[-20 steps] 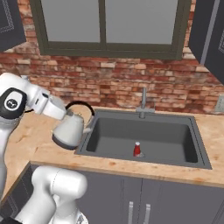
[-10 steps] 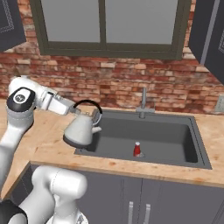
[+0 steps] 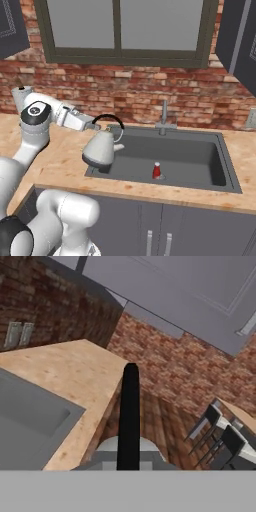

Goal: Open the cabinet, pick the kettle from the cabinet, and place it in the sink.

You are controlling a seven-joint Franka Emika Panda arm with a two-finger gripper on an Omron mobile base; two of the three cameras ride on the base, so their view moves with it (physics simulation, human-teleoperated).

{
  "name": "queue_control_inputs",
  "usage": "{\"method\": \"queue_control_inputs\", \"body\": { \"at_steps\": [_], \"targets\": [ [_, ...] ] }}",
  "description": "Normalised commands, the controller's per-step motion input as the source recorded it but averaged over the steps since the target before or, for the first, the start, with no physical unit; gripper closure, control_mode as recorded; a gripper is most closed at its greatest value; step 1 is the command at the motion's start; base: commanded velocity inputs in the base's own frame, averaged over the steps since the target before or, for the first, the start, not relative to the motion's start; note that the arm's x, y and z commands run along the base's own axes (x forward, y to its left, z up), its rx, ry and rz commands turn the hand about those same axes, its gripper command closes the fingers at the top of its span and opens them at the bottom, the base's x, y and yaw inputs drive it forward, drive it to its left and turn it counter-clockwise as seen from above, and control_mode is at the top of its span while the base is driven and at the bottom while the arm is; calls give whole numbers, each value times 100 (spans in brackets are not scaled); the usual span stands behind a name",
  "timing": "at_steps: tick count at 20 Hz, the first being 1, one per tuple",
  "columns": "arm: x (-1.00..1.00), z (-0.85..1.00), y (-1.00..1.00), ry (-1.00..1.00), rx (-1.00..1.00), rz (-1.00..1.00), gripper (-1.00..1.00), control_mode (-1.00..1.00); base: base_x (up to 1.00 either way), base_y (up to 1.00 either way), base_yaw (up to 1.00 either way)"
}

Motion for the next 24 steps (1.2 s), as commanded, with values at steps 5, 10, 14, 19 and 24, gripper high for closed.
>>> {"method": "queue_control_inputs", "body": {
  "at_steps": [5,10,14,19,24],
  "targets": [
    [17,-12,-25,0,0,0,100,-100,0,0,0],
    [17,-12,-22,-4,0,0,100,-100,0,0,0],
    [8,-21,-17,-10,0,0,100,-100,0,0,0],
    [13,-25,-15,-16,0,0,100,-100,0,0,0],
    [20,-10,-19,-7,-2,0,100,-100,0,0,0]
  ]
}}
